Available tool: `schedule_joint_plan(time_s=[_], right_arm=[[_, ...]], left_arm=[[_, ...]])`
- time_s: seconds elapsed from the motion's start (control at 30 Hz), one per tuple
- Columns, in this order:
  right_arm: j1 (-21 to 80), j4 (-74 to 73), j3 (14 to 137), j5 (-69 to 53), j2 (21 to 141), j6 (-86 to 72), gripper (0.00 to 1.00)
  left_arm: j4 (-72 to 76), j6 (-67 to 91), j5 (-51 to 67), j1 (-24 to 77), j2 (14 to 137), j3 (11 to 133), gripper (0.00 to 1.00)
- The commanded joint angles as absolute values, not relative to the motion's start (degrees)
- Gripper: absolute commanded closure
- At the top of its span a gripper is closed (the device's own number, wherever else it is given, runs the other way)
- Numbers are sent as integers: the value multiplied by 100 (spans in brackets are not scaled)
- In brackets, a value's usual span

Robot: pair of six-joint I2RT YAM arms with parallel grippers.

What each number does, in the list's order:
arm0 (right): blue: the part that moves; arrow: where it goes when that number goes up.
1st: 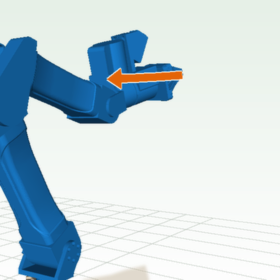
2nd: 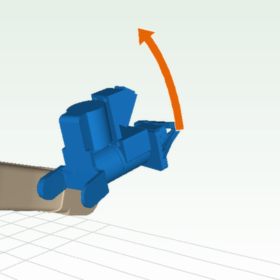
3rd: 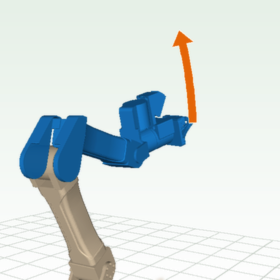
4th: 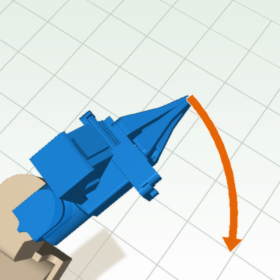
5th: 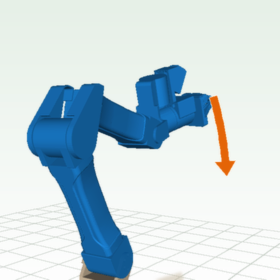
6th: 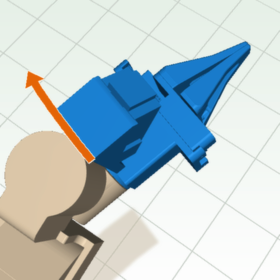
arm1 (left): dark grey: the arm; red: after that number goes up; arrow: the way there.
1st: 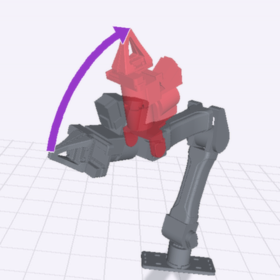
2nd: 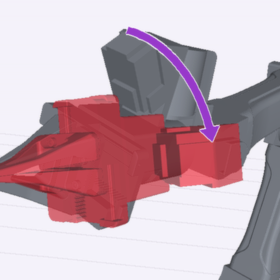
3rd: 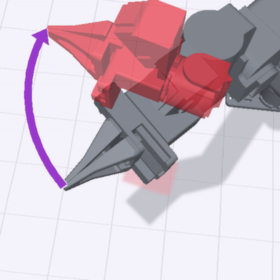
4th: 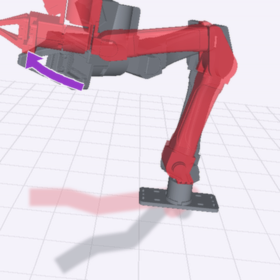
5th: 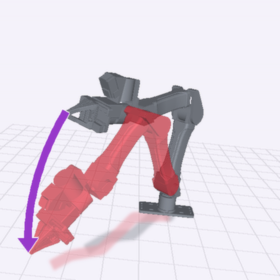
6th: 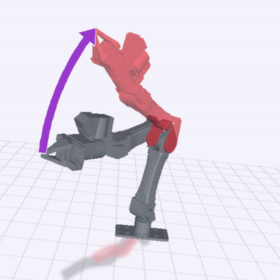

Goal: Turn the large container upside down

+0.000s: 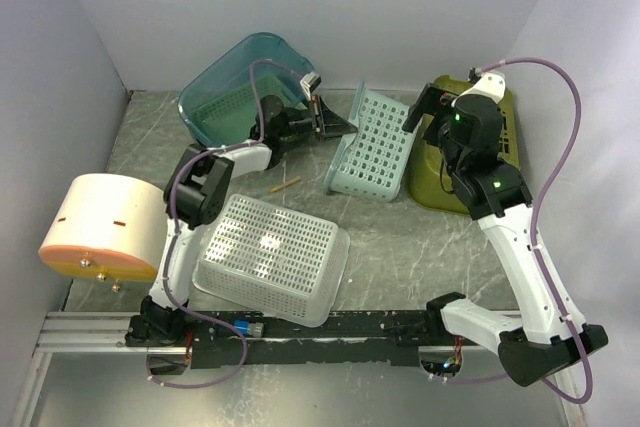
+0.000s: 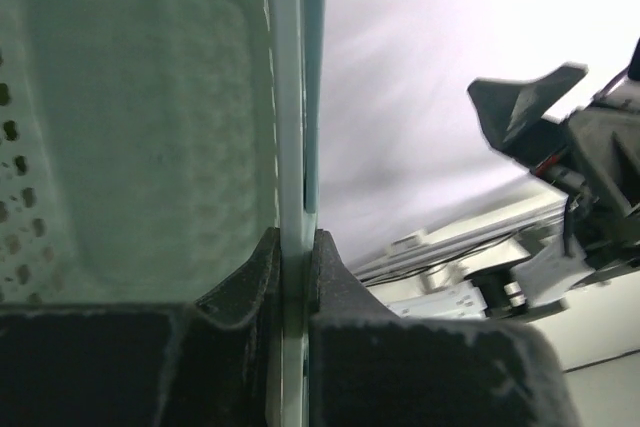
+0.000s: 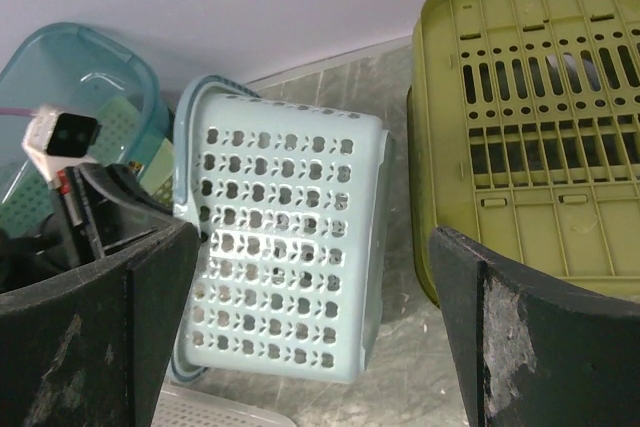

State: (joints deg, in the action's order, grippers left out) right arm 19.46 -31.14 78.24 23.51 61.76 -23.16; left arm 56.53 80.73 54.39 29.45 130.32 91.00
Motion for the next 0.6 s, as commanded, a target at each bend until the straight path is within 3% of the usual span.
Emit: schedule_joint_plan(time_s=[0.0,0.1,0.27,0.57], right_arm=[[1927,-2990,7707,2254,6073,-2347,0],[1927,-2796,7552,2116,5991,-2419,0],[1925,-2886,7527,2049,6044,-2475,0],[1927,-2977,7264,2122,5851,-2590,0]], left_arm=[[7103,9327,5464,2885,13548,9592,93],[6618,9008,5424,2879,13506,9448,93],[4575,7473,5329,2610,13110,9036,91],[2782,6439,5856,2265,13571,9962,63]])
